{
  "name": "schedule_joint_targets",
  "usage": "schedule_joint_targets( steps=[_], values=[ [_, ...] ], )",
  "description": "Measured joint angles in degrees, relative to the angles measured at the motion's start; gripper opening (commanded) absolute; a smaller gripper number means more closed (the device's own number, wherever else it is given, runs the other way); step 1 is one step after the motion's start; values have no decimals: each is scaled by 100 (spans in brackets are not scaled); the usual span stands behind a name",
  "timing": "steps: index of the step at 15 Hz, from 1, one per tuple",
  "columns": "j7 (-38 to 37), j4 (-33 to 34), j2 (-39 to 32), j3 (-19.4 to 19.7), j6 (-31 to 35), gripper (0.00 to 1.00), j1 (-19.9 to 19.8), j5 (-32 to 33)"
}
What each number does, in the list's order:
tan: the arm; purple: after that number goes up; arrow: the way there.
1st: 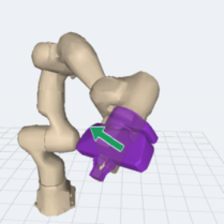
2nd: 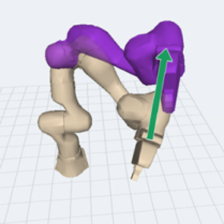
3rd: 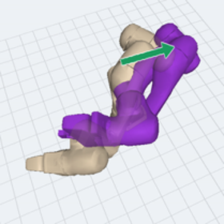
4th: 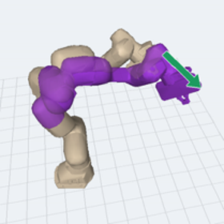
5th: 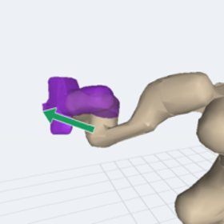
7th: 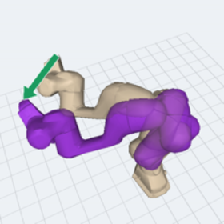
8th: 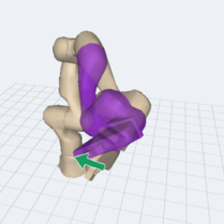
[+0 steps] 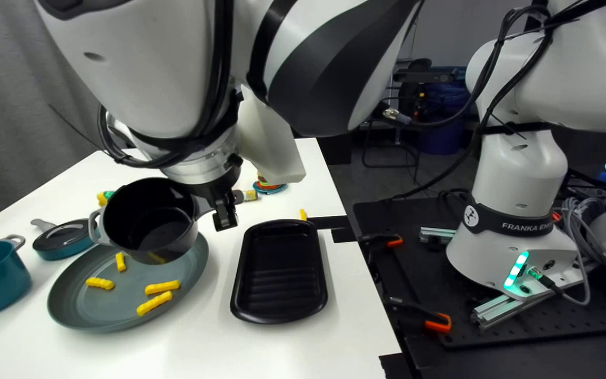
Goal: Pour the chips from the black pot onto the gray plate
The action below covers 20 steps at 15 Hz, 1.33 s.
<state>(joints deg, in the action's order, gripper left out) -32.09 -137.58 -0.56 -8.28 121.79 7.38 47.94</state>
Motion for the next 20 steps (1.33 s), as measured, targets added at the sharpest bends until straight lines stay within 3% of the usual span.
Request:
schedule_joint_targets(
  steps=[12,20],
  values=[
    [864,-237,28,-396,19,7,378,-438],
    [1458,-237,119,-378,481,7,400,-1185]
  ],
)
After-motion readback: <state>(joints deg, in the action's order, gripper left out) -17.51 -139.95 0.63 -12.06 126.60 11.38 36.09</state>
